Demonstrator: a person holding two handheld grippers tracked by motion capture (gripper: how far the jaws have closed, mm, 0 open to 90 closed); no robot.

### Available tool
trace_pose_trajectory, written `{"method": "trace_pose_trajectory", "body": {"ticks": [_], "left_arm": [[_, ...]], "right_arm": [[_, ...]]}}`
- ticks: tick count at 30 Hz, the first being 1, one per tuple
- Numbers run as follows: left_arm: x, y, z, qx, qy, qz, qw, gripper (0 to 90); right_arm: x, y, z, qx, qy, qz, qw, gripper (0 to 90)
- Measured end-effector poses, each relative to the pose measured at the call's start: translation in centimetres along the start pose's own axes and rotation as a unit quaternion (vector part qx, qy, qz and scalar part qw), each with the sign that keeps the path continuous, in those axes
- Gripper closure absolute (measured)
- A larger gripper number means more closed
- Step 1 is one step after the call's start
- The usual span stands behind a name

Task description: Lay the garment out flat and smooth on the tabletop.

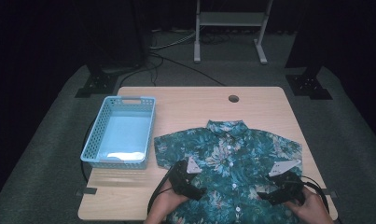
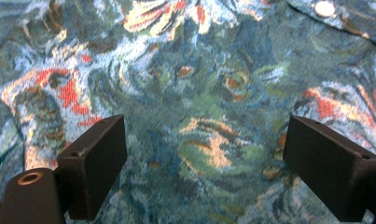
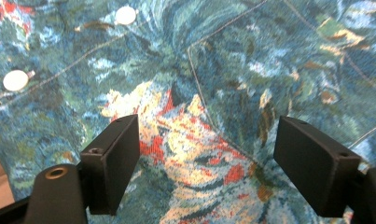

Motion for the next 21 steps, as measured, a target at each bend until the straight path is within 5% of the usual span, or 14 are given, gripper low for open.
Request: {"method": "trace_pose_trajectory", "body": {"ticks": [11, 21], "left_arm": [[0.6, 0.1, 0.2, 0.008, 0.008, 0.006, 0.9999, 10.1], [2.0, 0.4, 0.2, -0.01, 0.012, 0.005, 0.9999, 10.1]], "right_arm": [[-0.4, -0.7, 0.6, -0.023, -0.01, -0.003, 0.9997, 21.0], [-1.2, -0.5, 1.3, -0.059, -0.013, 0.012, 0.9981, 20.1]]}}
Point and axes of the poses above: each handheld gripper's, and its own axes: z roughly forward along the jaws, y roughly out of its top, x roughly to its left, the point moved 7 cm from there along z, roughly forward along the jaws, and after that the axes turned 15 degrees about -y, right-handed, at the moved point
